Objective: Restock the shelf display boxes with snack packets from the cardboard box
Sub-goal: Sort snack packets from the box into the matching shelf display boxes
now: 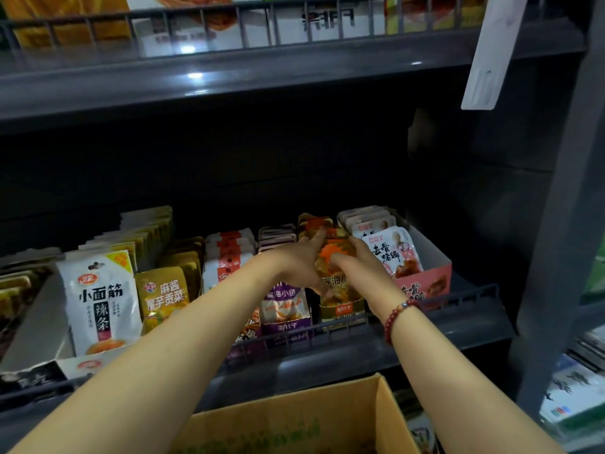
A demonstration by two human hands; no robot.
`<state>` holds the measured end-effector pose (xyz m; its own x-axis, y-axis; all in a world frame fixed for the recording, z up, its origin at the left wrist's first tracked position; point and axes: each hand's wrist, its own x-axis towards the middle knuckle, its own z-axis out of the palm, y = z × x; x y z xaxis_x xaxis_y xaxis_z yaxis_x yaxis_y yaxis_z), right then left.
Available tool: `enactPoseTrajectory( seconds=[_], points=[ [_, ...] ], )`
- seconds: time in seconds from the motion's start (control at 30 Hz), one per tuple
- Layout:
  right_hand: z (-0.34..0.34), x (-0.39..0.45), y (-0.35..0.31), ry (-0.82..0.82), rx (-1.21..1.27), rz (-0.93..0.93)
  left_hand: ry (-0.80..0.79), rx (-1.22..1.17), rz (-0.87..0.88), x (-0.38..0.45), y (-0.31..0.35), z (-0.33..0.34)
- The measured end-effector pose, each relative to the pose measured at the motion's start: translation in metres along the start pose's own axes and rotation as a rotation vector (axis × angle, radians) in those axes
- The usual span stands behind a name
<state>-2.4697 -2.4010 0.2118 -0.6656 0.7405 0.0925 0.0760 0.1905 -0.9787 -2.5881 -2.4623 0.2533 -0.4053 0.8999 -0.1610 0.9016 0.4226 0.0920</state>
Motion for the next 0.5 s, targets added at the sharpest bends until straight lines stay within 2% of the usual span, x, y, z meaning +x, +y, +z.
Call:
enactPoseTrajectory(
  seconds=[0.27,0.5],
  points=[
    [0.004,0.002,0.013,0.033,0.072,-0.013,-0.009,0.053,0.061,0.006,0.011,-0.006],
    [0.004,-0.006,0.023,0.088,-0.08,-0.14,-0.049,0.066,0.05,0.005,0.01,-0.01]
  ],
)
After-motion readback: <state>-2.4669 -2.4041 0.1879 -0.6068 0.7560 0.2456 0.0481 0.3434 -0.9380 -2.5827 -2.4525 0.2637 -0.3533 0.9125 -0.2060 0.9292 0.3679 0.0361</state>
